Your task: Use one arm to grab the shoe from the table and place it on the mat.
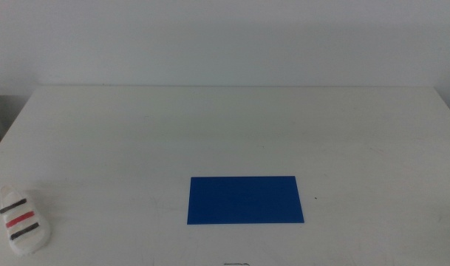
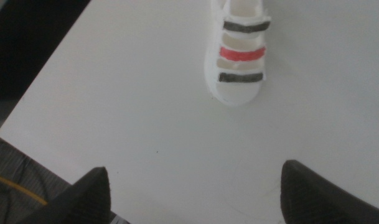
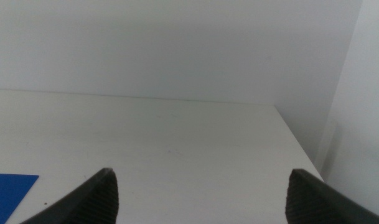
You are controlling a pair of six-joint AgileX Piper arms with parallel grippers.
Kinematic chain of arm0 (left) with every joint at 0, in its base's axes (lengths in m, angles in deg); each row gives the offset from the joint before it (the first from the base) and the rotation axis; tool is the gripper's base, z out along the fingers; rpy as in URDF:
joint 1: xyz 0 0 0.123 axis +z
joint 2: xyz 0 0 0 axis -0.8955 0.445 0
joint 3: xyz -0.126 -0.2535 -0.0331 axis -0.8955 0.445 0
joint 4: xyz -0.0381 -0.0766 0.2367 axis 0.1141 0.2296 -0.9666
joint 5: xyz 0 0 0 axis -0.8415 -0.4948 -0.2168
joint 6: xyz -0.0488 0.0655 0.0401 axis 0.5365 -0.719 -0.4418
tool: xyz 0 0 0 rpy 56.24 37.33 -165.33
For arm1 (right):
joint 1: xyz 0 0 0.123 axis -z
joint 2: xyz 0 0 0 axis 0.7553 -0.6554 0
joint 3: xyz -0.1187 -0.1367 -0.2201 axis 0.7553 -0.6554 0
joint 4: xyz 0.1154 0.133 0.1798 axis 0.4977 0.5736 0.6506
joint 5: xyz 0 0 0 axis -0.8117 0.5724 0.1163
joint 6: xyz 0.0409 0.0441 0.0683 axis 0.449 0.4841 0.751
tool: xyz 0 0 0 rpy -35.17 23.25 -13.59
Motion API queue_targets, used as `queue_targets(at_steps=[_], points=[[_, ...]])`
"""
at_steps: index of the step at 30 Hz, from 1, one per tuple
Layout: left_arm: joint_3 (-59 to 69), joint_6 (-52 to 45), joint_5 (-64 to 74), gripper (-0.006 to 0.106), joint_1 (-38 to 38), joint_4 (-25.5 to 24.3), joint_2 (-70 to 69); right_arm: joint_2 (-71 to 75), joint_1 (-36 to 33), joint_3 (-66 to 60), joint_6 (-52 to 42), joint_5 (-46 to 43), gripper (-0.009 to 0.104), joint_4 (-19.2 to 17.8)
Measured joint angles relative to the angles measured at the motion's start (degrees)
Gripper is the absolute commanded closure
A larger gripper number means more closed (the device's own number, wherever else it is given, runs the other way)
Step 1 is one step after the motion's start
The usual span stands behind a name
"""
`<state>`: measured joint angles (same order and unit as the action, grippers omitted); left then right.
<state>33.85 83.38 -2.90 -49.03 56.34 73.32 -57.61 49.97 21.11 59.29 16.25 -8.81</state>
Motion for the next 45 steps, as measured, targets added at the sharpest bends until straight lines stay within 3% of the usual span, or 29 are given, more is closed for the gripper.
queue_targets(at_steps=[16,29,33,37,41,45], points=[[-6.2,4.0,-10.6,0.007,0.0,0.9,27.4,0.0,0.0,0.0,0.0,0.0,0.001,0.0],[-6.4,4.1,-19.8,0.007,0.0,3.2,39.3,0.0,0.0,0.0,0.0,0.0,0.001,0.0],[-6.4,3.7,-20.4,0.011,0.0,3.3,41.4,0.0,0.0,0.0,0.0,0.0,0.001,0.0],[-6.4,3.0,-20.6,0.03,0.0,3.6,42.1,0.0,0.0,0.0,0.0,0.0,0.001,0.0],[-6.8,2.0,-20.0,0.063,0.0,4.5,42.2,0.0,0.0,0.0,0.0,0.0,0.001,0.0],[-9.1,0.0,-15.4,0.089,-0.4,5.9,42.4,0.0,0.0,0.0,0.0,0.0,0.001,0.0]])
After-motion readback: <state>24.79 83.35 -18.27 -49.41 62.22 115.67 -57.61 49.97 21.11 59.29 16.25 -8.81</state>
